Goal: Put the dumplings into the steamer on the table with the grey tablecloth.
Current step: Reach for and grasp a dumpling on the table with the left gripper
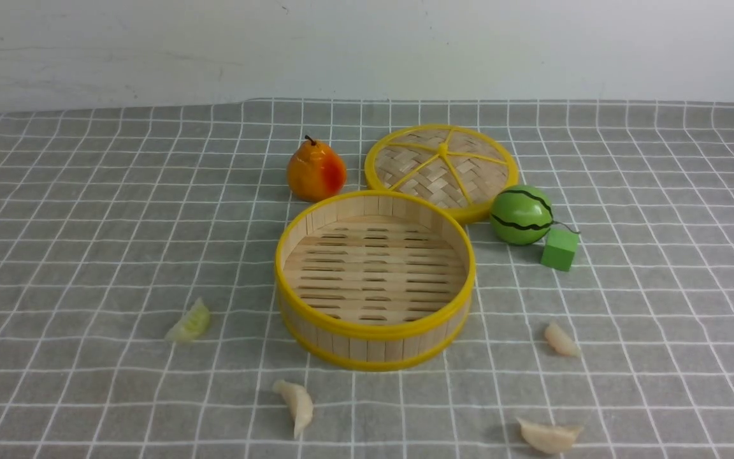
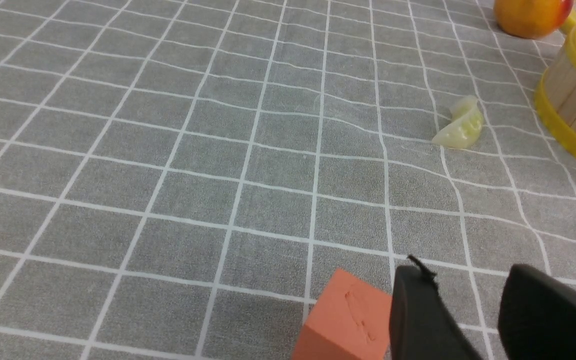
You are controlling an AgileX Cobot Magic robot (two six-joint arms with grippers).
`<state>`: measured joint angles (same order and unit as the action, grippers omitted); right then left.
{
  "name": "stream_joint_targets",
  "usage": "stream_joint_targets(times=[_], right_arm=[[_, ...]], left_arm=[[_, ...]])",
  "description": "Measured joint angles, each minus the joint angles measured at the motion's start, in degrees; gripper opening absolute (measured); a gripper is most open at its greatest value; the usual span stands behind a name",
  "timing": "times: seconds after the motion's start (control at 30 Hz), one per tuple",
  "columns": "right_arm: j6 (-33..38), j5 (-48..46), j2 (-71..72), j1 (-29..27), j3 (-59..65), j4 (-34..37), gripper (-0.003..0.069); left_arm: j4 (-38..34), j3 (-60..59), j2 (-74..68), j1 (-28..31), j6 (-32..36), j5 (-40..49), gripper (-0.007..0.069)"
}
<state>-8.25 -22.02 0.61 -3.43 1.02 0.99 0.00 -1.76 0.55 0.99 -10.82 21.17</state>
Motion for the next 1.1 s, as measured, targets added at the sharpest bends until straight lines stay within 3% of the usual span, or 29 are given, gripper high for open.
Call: stream_joint_targets(times=[0.83,0.9,1.07,1.1], right_arm=[[-1.79,0.00,0.00,0.00,0.00,1.36,0.0240],[-5.35,0.00,0.00,0.00,0.00,5.17,0.0240],[-24.14,-1.03,0.00,0.00,0.06,26.75,0.0240],[-24.86,-1.18,0.00,0.00,0.06,27.63,0.0240]], left_arm=[[-0.51,0.00,0.00,0.00,-0.26,-0.48,0.0237],[-6.25,0.00,0.00,0.00,-3.95,-2.16,0.0237],[-39.38,0.00,0.00,0.00,-25.93,-6.50,0.0237],[-39.38,0.00,0.00,0.00,-26.58,-6.51,0.0237]])
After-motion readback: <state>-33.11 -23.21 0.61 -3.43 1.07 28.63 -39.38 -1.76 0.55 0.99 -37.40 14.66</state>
